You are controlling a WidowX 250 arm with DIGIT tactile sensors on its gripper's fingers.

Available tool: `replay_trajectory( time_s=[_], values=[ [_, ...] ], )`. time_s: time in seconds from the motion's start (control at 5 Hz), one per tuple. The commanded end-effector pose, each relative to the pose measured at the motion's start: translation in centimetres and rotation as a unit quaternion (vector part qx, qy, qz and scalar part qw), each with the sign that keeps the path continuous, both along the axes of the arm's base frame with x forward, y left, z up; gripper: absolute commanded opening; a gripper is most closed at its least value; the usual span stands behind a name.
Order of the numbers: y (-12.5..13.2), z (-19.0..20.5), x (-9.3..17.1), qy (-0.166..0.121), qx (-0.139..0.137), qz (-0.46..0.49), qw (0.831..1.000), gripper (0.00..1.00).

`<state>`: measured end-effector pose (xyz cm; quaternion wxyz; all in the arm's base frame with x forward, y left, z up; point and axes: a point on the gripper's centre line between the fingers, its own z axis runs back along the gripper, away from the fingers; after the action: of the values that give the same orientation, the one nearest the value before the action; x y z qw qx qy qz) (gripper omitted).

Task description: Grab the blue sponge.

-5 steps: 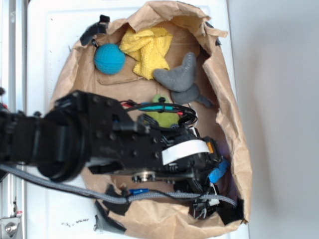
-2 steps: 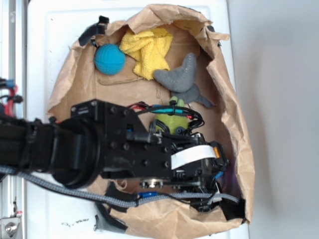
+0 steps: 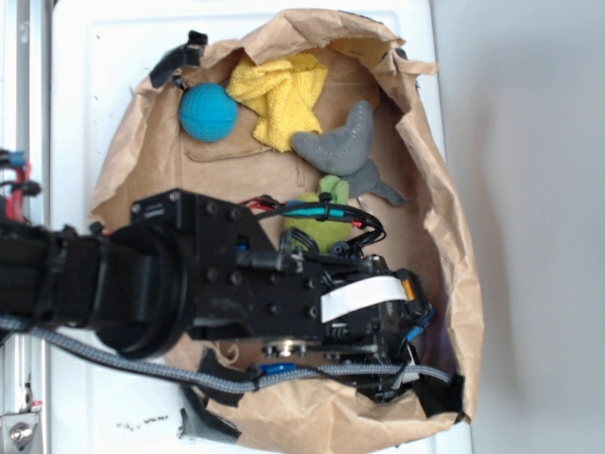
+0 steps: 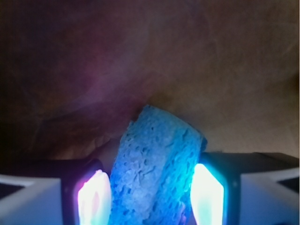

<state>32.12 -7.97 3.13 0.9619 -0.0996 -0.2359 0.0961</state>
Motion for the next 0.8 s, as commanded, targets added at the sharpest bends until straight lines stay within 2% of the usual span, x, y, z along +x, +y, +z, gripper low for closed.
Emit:
replay_trajectory(
  time_s=[0.0, 0.2, 0.4, 0.6],
  values=[
    [1.0, 2.1, 0.3, -0.001, 0.000, 0.004, 1.000, 0.00],
    [1.8, 4.2, 0.3, 0.020, -0.012, 0.004, 1.000, 0.00],
    [2.2, 6.8, -0.5, 0.065, -0.062, -0.004, 0.996, 0.00],
    [3.2, 9.2, -1.0, 0.098, -0.105, -0.012, 0.990, 0.00]
  ],
)
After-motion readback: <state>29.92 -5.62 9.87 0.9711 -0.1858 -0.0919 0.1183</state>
